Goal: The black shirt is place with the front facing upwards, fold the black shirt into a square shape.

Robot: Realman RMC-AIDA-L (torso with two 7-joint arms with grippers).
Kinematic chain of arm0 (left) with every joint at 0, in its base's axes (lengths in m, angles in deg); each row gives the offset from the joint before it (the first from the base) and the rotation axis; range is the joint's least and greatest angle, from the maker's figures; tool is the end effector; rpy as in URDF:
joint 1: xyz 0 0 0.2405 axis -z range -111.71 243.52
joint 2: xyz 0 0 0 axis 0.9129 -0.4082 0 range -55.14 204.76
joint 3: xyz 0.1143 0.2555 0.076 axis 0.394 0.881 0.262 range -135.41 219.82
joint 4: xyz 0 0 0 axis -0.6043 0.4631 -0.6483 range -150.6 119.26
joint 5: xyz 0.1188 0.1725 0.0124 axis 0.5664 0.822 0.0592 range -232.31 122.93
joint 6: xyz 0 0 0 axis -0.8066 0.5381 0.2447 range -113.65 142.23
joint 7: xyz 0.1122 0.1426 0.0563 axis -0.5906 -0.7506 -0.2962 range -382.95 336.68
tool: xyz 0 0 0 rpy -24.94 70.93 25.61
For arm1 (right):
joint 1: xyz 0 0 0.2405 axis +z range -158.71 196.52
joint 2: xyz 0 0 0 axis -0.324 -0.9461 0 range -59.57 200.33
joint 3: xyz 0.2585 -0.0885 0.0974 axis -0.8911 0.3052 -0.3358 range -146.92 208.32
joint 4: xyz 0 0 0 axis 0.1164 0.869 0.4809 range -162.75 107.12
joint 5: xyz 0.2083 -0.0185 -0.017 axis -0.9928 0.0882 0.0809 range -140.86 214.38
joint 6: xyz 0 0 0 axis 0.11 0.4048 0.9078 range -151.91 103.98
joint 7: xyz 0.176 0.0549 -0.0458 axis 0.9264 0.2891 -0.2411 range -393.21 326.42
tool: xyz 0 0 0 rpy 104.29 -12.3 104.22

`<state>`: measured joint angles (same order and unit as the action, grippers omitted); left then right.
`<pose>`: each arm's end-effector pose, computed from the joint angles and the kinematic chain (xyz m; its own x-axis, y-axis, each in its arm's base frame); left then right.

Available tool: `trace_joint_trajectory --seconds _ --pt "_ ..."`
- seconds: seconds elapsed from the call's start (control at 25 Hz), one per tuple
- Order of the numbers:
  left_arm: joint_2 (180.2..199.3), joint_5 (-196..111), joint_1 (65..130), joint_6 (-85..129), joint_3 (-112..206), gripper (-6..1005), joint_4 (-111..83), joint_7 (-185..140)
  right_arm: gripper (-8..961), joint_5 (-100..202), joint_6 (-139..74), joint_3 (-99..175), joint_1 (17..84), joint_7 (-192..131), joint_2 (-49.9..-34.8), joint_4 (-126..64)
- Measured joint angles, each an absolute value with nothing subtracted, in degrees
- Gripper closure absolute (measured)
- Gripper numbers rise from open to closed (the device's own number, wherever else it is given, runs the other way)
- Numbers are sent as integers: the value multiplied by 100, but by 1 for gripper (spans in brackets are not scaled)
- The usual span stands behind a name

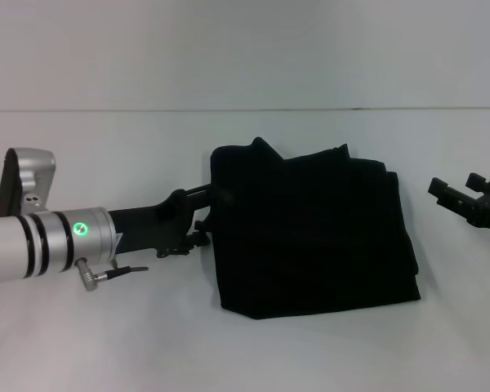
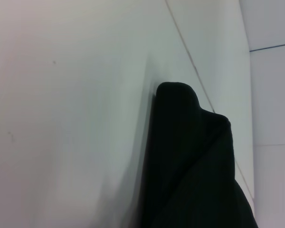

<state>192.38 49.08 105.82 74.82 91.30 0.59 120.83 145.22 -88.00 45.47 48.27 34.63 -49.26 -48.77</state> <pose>-0.2802 0.4179 -0.1139 -0.2912 0.8575 0.4240 0.9342 0.1594 0.3192 0.3628 0.3998 -0.0381 0.5341 -0.3885 -0.7508 -0.8332 -0.3923 -0.3897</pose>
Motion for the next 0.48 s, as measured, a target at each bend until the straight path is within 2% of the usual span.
trace_joint_trajectory --seconds 0.36,0.48 --pt "19285 4911 10619 7308 9189 50 23 12077 68 14521 -8809 4560 4835 3459 -4932 -4844" --pt "19375 4889 10609 7260 9137 49 87 11893 68 14521 -8810 4562 4835 3457 -4932 -4841"
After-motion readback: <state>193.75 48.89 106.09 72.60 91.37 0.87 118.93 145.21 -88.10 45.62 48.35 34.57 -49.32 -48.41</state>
